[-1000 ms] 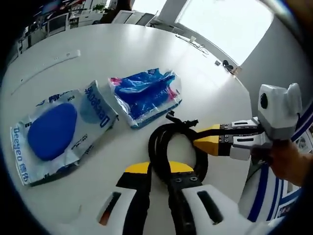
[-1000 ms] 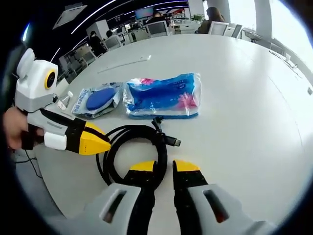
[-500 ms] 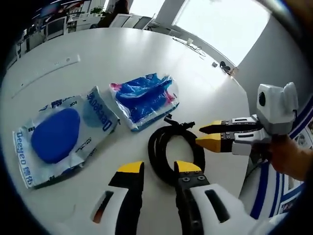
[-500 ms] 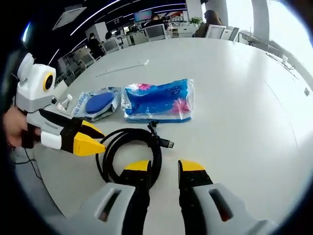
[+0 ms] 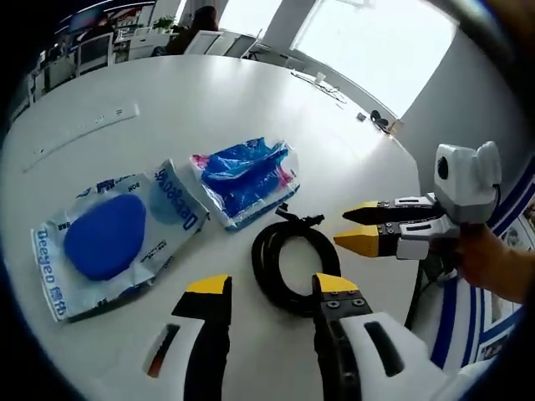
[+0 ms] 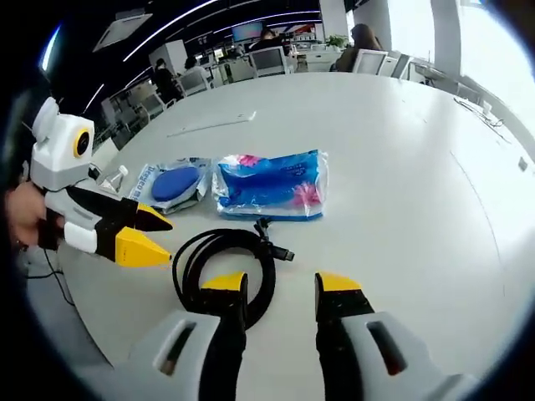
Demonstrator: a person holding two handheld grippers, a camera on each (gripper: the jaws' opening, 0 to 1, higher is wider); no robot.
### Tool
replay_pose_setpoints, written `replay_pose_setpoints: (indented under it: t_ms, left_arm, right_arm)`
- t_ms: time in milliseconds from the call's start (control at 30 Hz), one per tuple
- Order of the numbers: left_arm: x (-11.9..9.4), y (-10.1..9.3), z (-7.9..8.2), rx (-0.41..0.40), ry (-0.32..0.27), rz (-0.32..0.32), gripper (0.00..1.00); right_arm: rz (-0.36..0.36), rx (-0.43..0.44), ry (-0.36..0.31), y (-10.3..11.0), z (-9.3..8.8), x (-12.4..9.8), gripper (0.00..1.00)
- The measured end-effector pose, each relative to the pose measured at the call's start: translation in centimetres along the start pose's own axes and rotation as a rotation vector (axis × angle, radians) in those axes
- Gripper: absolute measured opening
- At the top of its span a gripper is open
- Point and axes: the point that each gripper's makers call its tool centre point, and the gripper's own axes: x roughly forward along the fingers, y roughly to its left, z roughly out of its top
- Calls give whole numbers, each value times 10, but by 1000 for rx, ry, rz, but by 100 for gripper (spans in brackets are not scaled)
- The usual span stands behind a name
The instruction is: Arrange the tabletop items into an orderly group along one side of the table until the central work area is clear of visible clutter.
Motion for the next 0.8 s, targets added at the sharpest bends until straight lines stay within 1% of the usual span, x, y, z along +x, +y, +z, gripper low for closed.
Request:
replay_pose_setpoints:
  t_ms: [133,233,333,600,700,800]
  left_arm:
    - [-7,-4,2,-1,-14,-13,44]
    - [-13,-3,3,8,-22,-10,44]
    - [-18,-2,3,-1,-33,-8,44]
    - [-28,-4,1,4,-46,-10,48]
    - [-32,-6,0,5,-53,-14,51]
    - [-37,-6,0,5,-61,-20,54]
  right_arm:
    - [12,-7,-7,4,5,-4,36]
    - [20,-5,-26,5,12,-8,37]
    - [23,-15,-34,5,17,-12,39]
    - [39,-46,-52,10,28,-20,44]
    - [52,-47,-55,13,29,-22,48]
    - [61,-53,-59,15,31,-24,49]
